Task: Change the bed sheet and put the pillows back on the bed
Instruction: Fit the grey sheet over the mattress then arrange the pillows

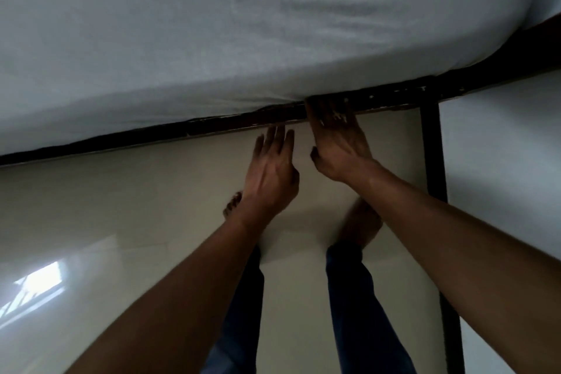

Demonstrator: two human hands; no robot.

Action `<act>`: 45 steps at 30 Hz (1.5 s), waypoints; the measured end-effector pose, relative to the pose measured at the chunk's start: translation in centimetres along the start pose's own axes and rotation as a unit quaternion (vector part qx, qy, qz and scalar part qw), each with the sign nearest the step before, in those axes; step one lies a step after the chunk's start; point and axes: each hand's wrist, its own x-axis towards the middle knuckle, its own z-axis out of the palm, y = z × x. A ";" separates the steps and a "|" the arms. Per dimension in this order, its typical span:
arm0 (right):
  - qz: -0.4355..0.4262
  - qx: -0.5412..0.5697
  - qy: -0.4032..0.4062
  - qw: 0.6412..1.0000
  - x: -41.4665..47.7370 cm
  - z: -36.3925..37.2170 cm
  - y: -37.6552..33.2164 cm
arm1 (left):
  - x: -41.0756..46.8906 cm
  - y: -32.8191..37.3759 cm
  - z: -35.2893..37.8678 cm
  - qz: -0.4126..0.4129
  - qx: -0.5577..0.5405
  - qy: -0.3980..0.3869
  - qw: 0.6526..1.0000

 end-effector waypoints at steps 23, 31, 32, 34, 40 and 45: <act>0.024 0.033 0.016 0.999 6.3 1.1 -11.4 | -1.3 -12.6 -3.2 0.020 -0.027 0.083 0.996; -0.062 0.003 0.005 0.998 3.1 0.9 -12.2 | -1.1 -17.0 -4.2 -0.020 0.041 0.056 0.997; -0.070 0.006 0.001 0.998 4.0 0.9 -12.6 | -0.5 -17.5 -4.3 -0.019 0.051 0.066 0.996; -0.042 0.024 -0.014 0.999 6.8 0.9 -13.1 | -0.3 -17.7 -4.1 -0.016 0.062 0.055 0.996; 0.018 -0.023 -0.005 1.000 7.5 2.3 -15.3 | -3.9 -18.6 -3.0 -0.004 0.044 0.057 0.997; 0.006 -0.055 0.021 0.998 3.3 2.1 -18.1 | -3.2 -20.7 -4.4 -0.049 0.075 0.061 0.994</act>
